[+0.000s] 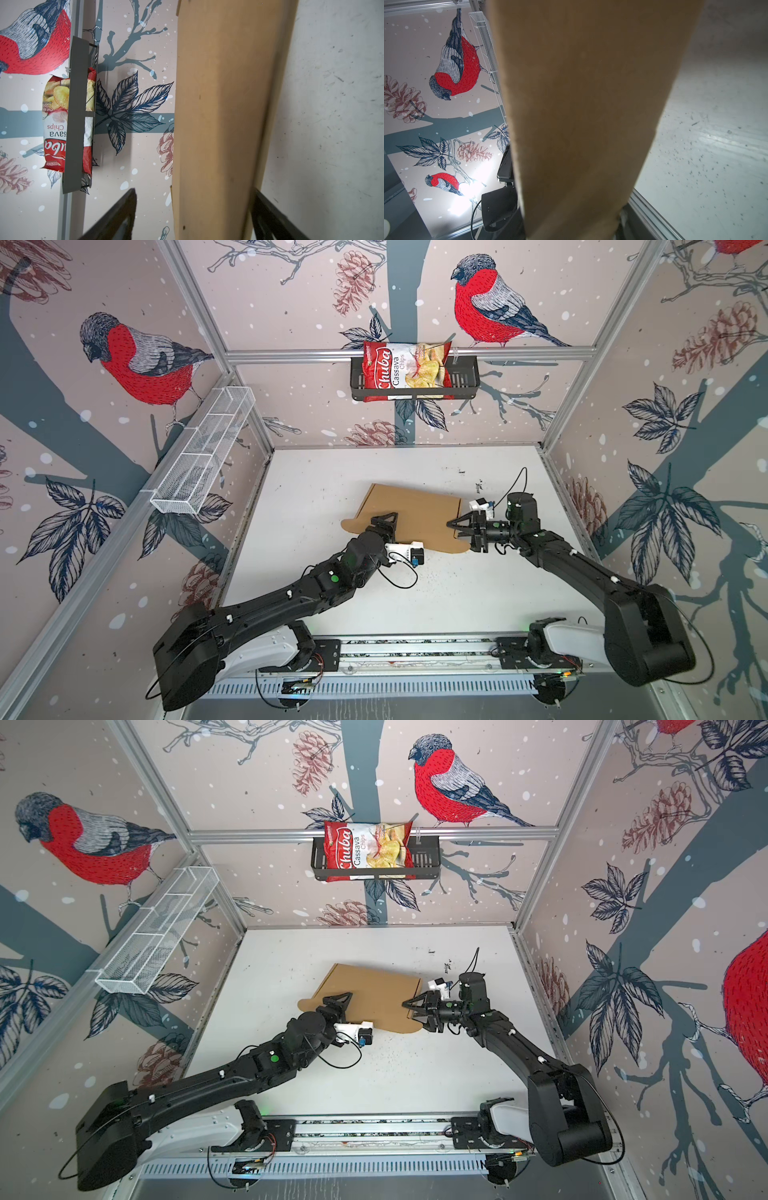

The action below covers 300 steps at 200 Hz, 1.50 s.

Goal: Fold the paper box

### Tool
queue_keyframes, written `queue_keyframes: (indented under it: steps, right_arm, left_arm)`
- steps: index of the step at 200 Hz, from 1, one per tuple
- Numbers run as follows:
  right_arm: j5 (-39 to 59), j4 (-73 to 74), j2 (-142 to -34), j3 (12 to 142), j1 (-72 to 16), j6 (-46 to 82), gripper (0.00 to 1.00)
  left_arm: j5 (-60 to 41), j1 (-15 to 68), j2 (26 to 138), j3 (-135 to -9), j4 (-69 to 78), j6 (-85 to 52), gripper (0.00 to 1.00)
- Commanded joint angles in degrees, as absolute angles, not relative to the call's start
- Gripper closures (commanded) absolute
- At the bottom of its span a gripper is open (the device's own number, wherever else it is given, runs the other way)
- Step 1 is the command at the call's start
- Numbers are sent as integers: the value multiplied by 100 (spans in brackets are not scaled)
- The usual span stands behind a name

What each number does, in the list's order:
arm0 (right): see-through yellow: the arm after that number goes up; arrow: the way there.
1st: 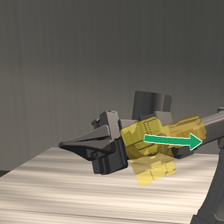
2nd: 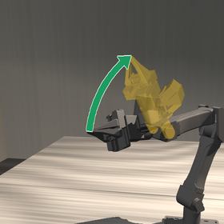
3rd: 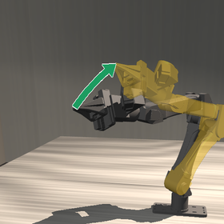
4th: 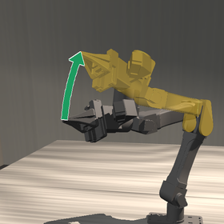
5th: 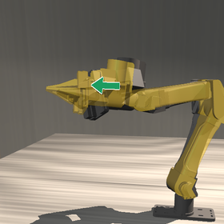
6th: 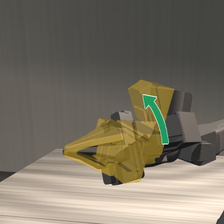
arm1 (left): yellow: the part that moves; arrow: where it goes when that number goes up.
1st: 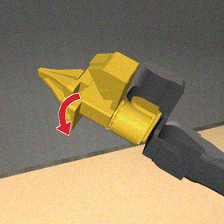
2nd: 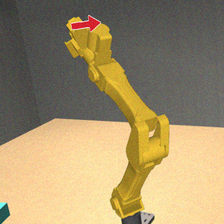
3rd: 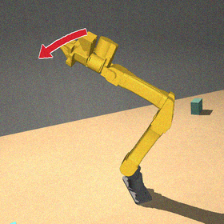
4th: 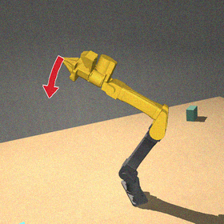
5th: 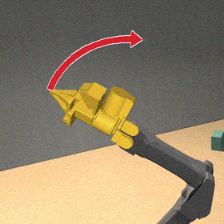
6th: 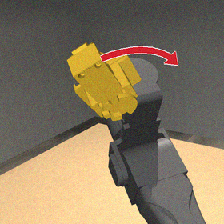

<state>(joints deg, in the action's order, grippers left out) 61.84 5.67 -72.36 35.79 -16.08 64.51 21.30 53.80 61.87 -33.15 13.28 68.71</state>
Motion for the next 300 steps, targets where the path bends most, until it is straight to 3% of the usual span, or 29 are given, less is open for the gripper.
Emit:
queue_keyframes:
  steps: [1,22,93,141,204,231,300]
  right_arm:
    - [6599,469,-7206,3612,-1626,6340,49]
    - [6587,504,-7206,3621,-1596,6402,50]
    - [6679,584,-7207,3621,-1512,6602,51]
    - [6758,455,-7058,3698,-1660,6637,52]
    - [6882,277,-7040,3661,-1828,6515,52]
    - [6882,311,-7082,3696,-1825,6574,49]
    - [6543,323,-6888,3630,-1459,6535,21]
  left_arm:
    - [2127,5353,6214,-3408,1626,7061,16]
    - [1857,5388,6054,-3672,918,6521,3]
    - [1589,5412,5346,-2973,844,6161,3]
    - [1912,5309,5907,-2789,1998,6917,5]
    - [2050,5150,5994,-2879,2257,7242,20]
    - [1975,5150,6064,-3000,2161,7251,39]
    - [1978,5144,6089,-3246,1608,6916,48]
